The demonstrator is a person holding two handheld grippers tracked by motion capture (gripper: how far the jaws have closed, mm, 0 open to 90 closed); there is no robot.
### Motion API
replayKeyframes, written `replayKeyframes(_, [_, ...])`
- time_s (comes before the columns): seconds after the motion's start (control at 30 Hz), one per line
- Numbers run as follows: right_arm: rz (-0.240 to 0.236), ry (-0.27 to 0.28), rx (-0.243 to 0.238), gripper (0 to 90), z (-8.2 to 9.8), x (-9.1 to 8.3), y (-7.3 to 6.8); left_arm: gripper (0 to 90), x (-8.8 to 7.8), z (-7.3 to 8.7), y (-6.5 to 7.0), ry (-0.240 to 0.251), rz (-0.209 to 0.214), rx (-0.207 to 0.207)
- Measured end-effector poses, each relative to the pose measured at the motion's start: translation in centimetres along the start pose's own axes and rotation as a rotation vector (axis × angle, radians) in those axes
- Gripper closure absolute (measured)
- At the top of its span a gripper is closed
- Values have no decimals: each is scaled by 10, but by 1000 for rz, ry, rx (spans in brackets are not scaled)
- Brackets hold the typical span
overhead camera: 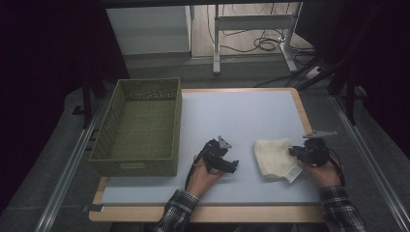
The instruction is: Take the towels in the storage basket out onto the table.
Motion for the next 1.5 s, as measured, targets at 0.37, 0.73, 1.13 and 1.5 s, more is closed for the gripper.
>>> replayKeyframes(0.37, [4, 20, -39, 550, 18, -40, -14, 306, 8, -61, 6, 61, 49, 20])
replayKeyframes(0.73, [-1, -10, 7, 517, 49, -32, -12, 417, 55, -87, 12, 48, 88, 6])
replayKeyframes(1.13, [-84, -26, 83, 723, 54, -30, -19, 723, 60, -83, 29, 11, 180, 25])
replayKeyframes(1.5, [-156, -36, 117, 822, 51, -34, -24, 842, 50, -94, 28, 42, 172, 57])
Point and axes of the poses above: each handheld gripper's, and its own axes: x roughly forward along the jaws, z roughly out of its underside, y roughly to its right, the point moved 10 cm from there along x, roughly forward along the jaws, and after that the axes turned 6 degrees about x, right-handed, at the moved point
